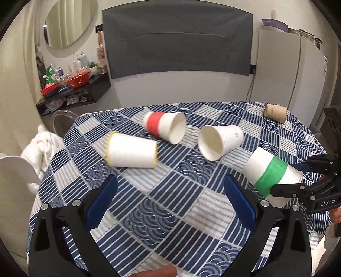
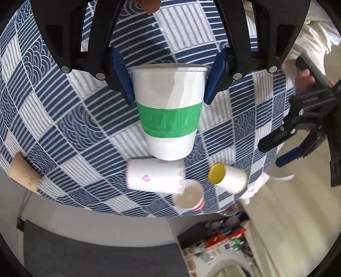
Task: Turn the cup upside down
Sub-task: 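Lift the green-banded cup with the right tool toward the left tool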
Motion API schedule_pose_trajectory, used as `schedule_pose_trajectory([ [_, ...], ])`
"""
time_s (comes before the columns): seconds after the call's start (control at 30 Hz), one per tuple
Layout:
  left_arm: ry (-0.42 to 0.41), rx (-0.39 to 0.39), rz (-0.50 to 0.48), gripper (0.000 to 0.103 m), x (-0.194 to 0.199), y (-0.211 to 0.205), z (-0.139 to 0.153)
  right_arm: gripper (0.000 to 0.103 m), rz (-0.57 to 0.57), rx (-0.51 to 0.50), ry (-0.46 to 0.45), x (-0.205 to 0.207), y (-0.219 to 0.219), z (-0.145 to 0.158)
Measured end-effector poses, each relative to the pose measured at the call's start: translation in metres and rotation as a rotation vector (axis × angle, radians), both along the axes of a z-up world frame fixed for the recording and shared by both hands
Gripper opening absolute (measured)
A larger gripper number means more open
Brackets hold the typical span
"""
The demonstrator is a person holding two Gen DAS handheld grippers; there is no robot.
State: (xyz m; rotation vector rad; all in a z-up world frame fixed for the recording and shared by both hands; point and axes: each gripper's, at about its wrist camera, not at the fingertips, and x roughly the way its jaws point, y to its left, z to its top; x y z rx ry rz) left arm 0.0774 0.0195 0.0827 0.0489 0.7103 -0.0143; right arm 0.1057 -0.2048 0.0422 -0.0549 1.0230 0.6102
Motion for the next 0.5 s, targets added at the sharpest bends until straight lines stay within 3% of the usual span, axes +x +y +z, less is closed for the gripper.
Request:
schedule_pose_trajectory([
  [0.5,0.029,-0.013,0.099,0.097,-0.037,0.073,-0.010,0.062,0.263,-0.038,-0.033,-0.037,0.080,-0.001],
])
